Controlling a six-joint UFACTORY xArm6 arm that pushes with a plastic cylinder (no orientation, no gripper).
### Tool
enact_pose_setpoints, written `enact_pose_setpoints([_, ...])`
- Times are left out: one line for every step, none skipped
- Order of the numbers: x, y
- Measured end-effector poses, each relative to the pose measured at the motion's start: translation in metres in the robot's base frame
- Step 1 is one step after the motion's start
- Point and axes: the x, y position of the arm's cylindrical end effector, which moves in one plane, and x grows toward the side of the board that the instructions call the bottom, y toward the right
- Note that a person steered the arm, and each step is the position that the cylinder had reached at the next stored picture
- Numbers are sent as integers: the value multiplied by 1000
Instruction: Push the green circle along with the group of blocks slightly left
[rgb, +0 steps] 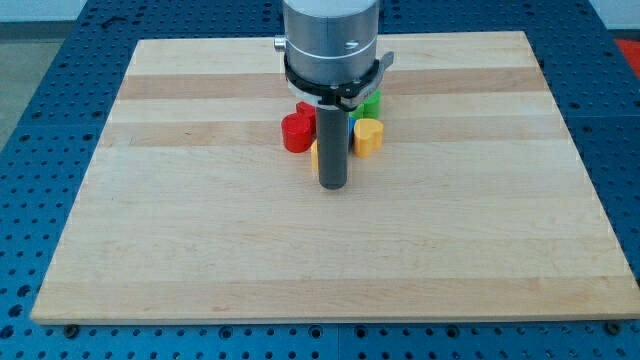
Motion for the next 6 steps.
enact_pose_setpoints([-6,0])
enact_pose_setpoints([-3,-21])
enact_pose_setpoints([11,-43])
enact_pose_setpoints([32,-35])
enact_pose_setpoints([21,22])
enact_pose_setpoints([-14,68])
